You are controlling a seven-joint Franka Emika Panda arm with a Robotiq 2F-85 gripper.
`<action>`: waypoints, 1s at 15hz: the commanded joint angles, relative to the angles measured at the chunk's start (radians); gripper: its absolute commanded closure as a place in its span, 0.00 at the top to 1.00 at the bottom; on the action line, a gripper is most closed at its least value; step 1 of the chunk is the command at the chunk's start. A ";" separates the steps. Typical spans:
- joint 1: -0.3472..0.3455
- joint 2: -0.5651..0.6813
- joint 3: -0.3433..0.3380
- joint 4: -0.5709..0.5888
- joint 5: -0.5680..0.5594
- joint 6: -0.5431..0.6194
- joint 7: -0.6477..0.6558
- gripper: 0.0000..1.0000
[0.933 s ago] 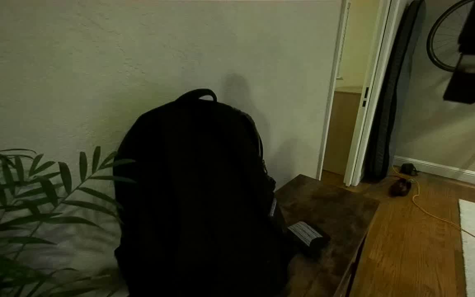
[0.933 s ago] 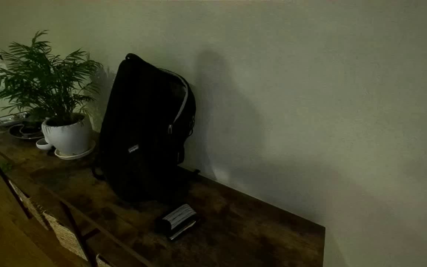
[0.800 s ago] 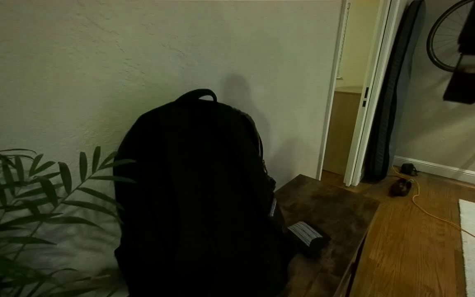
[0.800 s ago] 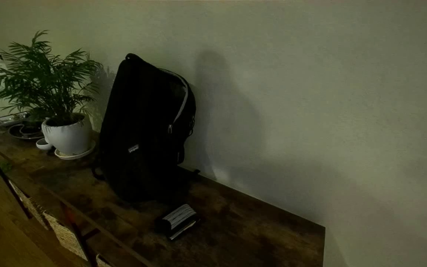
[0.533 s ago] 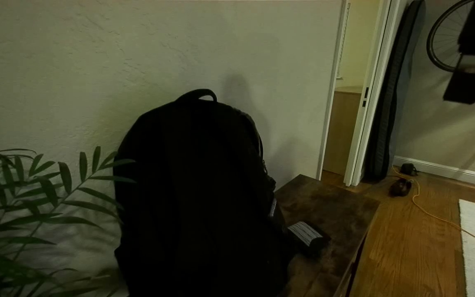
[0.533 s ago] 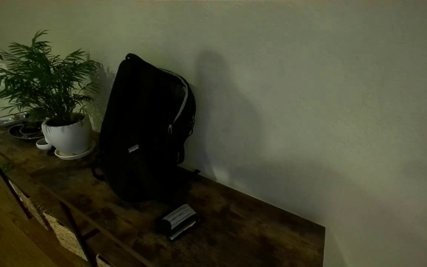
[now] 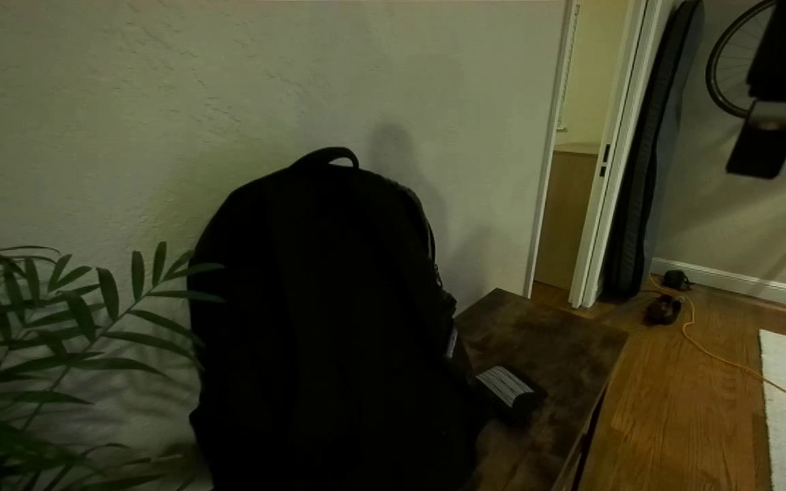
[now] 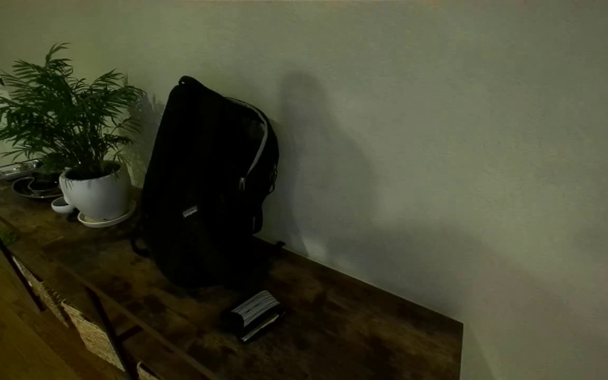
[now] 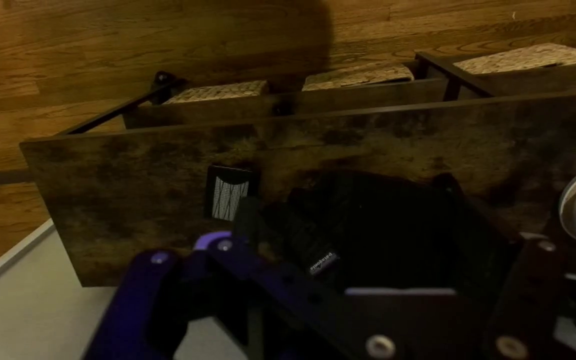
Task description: Pick up the wallet from the table and put it in the black bag.
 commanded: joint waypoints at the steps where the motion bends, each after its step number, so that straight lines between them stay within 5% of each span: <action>1: -0.004 0.064 -0.030 -0.004 -0.034 0.030 0.014 1.00; 10: -0.024 0.285 -0.118 0.005 -0.147 0.171 -0.002 1.00; 15: -0.002 0.297 -0.136 0.008 -0.137 0.159 -0.007 1.00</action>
